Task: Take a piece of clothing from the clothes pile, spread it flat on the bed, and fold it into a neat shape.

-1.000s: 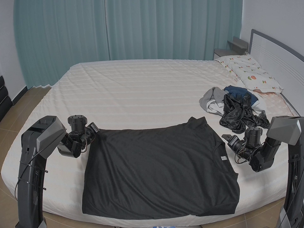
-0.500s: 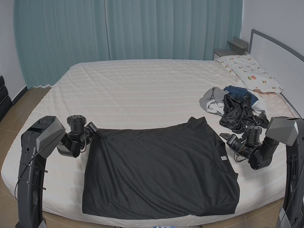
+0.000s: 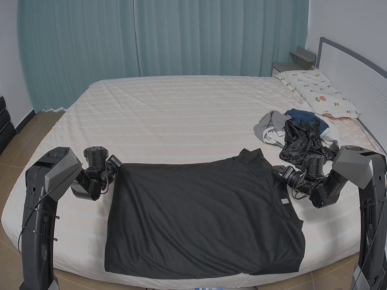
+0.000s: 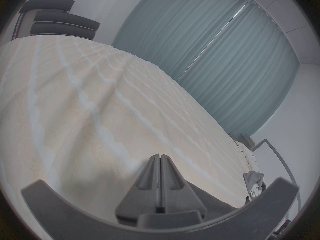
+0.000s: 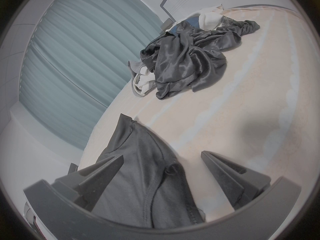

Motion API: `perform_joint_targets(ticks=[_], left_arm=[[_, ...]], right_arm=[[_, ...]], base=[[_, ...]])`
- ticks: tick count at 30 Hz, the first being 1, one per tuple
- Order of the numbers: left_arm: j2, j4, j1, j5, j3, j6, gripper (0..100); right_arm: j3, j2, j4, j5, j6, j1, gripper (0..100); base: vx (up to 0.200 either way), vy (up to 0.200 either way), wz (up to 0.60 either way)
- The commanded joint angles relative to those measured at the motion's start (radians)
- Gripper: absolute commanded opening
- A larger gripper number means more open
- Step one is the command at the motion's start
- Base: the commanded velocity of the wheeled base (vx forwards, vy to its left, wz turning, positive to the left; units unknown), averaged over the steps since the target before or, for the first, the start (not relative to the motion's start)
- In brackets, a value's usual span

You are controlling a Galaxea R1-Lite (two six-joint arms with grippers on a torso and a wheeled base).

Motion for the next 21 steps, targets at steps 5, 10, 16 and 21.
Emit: perform_joint_targets(ticks=[5,10,16,21], left_arm=[[-0.006,-0.008,0.001,0.009,0.009,-0.009,0],[-0.006,-0.008,0.002,0.011,0.009,-0.009,0],[-0.006,-0.01,0.001,0.011,0.019,-0.008,0],[-0.006,-0.01,0.001,0.011,0.022,-0.009,0]], right_arm=[[-0.173,0.036,0.135,0.016,-0.164,0.014,100],[-0.296,0.058,0.237,0.056,-0.238,0.011,100],[-0.478,0.128,0.36,0.056,-0.271,0.016,100],[-0.532,0.174,0.386,0.057,-0.273,0.02,100]], base=[[0.0,0.0,0.0],[0.0,0.0,0.0],[0.0,0.0,0.0],[0.0,0.0,0.0]])
